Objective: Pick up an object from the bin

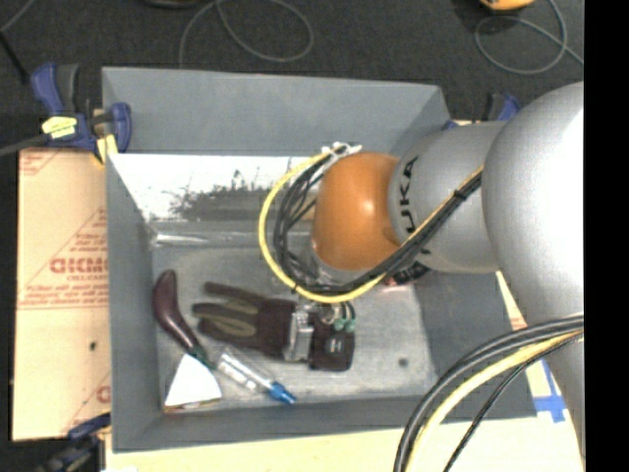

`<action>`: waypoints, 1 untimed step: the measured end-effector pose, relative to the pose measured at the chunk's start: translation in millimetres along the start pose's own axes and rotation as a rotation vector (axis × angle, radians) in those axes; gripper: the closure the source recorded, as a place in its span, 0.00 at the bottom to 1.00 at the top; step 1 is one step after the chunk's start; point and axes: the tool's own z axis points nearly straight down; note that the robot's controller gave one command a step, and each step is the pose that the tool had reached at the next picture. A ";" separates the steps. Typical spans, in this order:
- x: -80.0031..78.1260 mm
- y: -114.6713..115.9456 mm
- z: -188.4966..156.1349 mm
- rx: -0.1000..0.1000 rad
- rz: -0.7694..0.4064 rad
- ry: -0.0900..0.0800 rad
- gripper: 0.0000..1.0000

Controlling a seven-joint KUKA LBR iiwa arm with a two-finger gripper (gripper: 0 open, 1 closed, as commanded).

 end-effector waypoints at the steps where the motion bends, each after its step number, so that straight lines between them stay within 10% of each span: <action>1: 6.7 -0.8 27.8 0.001 -0.011 0.005 0.00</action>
Offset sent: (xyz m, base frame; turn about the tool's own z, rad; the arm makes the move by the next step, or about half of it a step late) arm -0.0053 0.0158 0.0141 0.0494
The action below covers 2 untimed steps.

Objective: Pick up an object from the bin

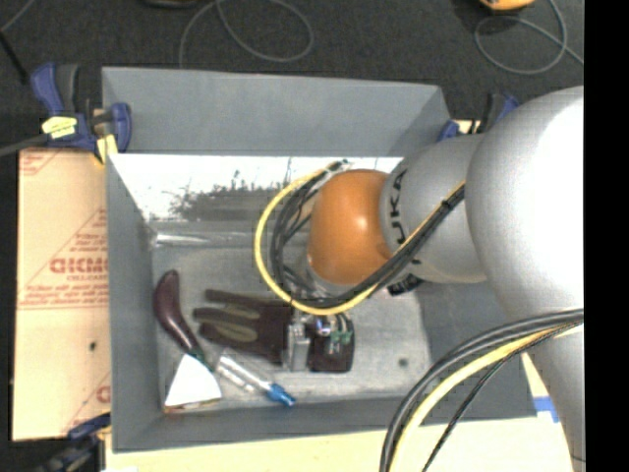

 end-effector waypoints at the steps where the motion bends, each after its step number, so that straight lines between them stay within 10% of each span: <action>1: -2.2 15.0 -42.6 -0.002 0.060 -0.008 0.00; 2: 25.1 30.7 -14.6 -0.001 0.140 -0.008 0.00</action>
Offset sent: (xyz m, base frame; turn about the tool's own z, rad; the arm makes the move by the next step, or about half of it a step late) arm -0.0292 0.0336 0.0119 0.1399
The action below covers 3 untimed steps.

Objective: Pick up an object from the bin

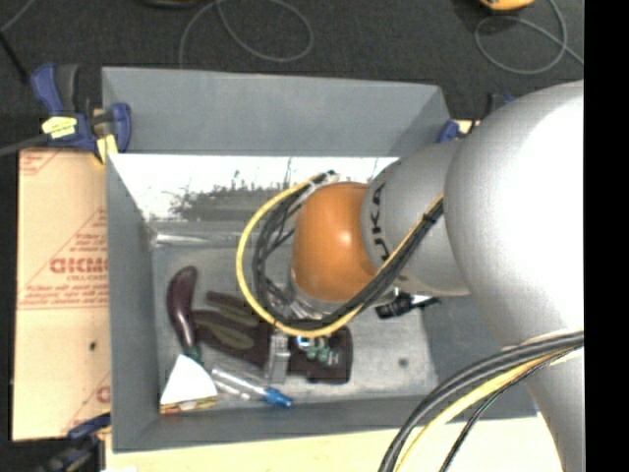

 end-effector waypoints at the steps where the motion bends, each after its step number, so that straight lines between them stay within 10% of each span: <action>1: -18.3 -7.5 0.4 -0.005 0.056 -0.004 1.00; 3: -17.2 -7.7 -3.8 -0.005 0.056 -0.002 1.00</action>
Offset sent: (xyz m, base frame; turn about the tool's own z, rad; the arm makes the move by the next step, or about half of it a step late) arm 0.0000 0.0000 0.0000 0.0000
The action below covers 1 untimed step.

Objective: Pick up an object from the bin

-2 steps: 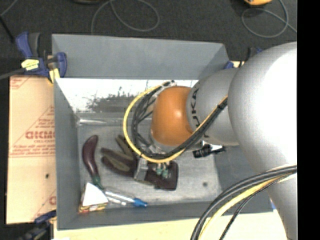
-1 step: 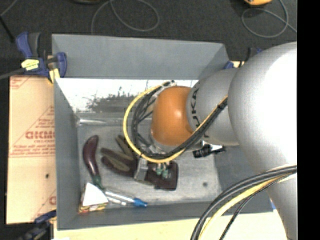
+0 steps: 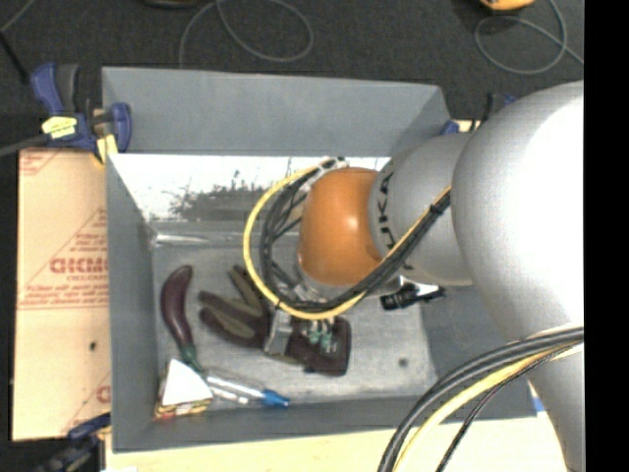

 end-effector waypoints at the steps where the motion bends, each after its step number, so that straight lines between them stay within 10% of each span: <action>1: 0.8 -0.7 -15.0 0.002 0.000 0.003 1.00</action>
Offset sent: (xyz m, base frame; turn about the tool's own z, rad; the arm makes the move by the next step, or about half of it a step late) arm 0.0001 0.0001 0.0039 0.0000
